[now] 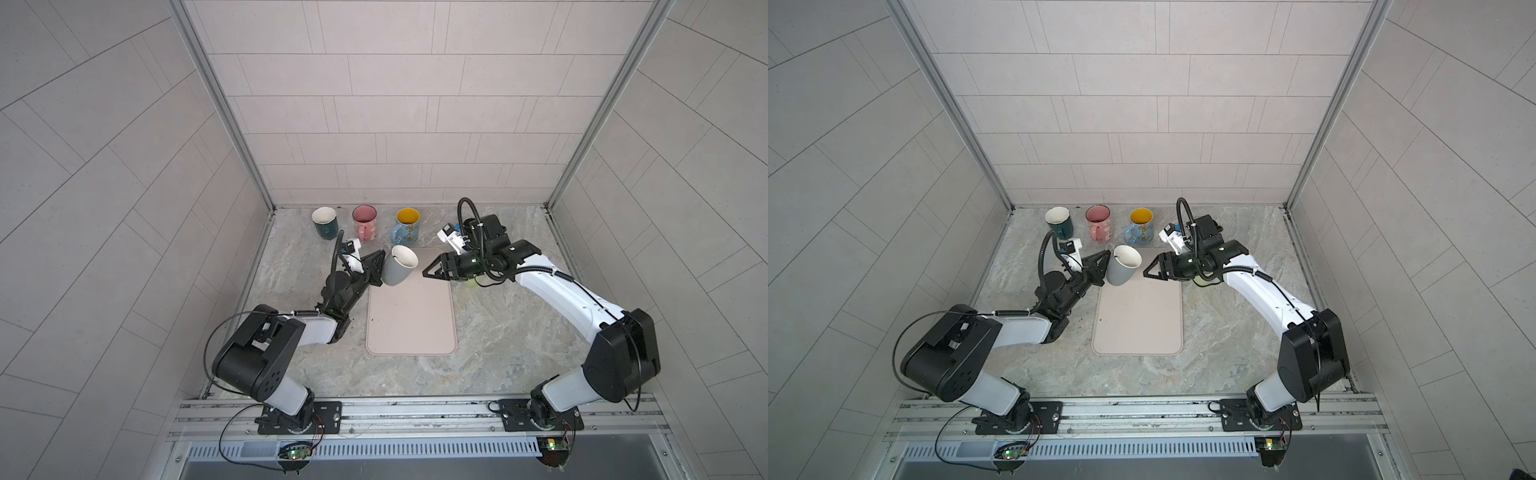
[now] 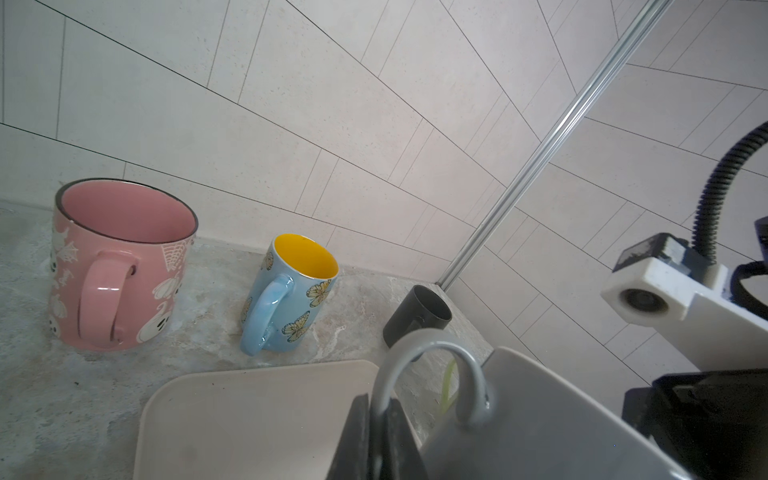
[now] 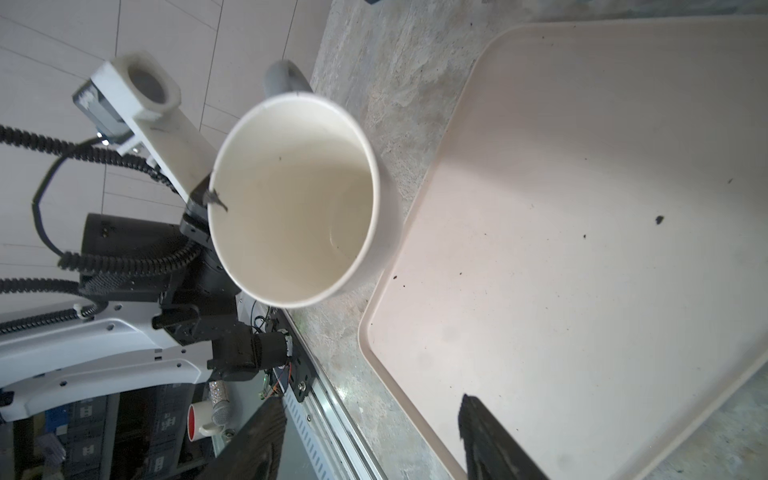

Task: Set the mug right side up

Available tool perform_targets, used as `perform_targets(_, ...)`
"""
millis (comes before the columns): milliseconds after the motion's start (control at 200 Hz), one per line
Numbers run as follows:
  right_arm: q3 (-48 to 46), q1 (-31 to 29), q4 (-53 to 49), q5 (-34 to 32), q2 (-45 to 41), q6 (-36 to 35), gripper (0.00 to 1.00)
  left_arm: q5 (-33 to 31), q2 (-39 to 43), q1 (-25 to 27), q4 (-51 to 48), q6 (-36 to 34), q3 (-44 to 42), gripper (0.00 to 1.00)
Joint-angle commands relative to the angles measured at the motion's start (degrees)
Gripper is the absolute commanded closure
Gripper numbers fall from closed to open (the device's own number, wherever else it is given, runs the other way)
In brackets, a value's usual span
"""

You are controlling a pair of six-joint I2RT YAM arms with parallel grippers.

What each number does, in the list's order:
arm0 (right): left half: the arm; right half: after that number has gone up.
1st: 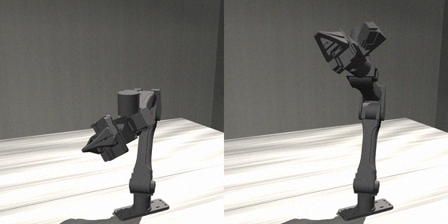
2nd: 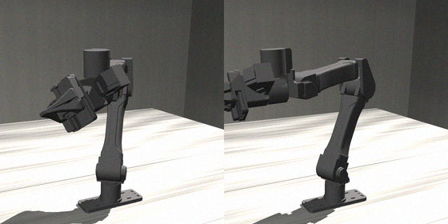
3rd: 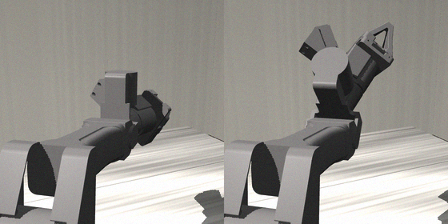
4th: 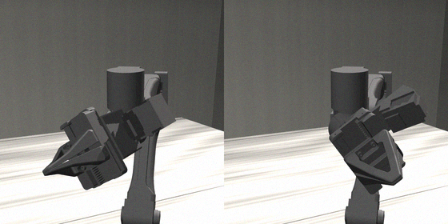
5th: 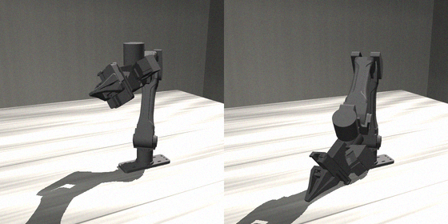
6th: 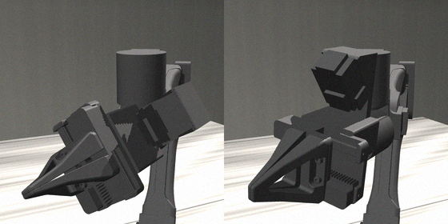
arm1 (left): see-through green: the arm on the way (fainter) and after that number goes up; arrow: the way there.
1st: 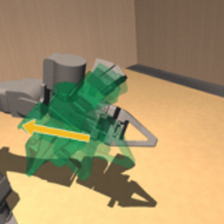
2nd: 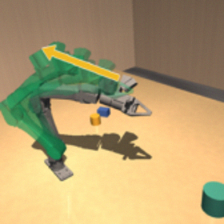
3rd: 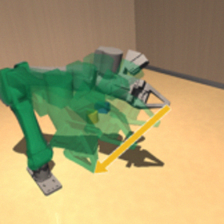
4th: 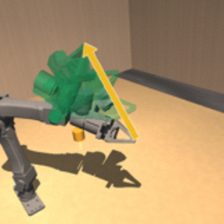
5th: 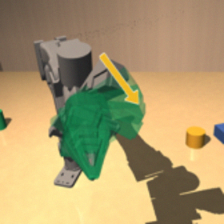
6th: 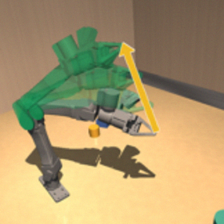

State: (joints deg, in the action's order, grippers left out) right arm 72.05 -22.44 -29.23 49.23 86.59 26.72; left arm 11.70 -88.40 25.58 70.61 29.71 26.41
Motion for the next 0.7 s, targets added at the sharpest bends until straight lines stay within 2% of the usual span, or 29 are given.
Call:
perform_targets(0, -0.1, 0.2, 5.8, 0.8, 1.0, 4.0, 0.33, 1.0, 0.7, 0.7, 5.9, 0.5, 1.5, 1.00)
perform_targets(340, 0.2, 0.4, 11.1, 0.9, 3.2, 8.6, 0.34, 1.5, 0.2, 3.1, 5.9, 0.9, 1.8, 1.00)
perform_targets(510, 0.2, -0.1, 12.5, 1.4, 4.2, 9.7, 0.42, 1.0, 0.1, 3.9, 6.0, 0.5, 1.9, 1.00)
perform_targets(696, 1.1, -0.7, 8.4, 0.7, 4.9, 7.5, 0.50, 0.7, 0.6, 4.2, 5.9, 0.6, 2.2, 1.00)
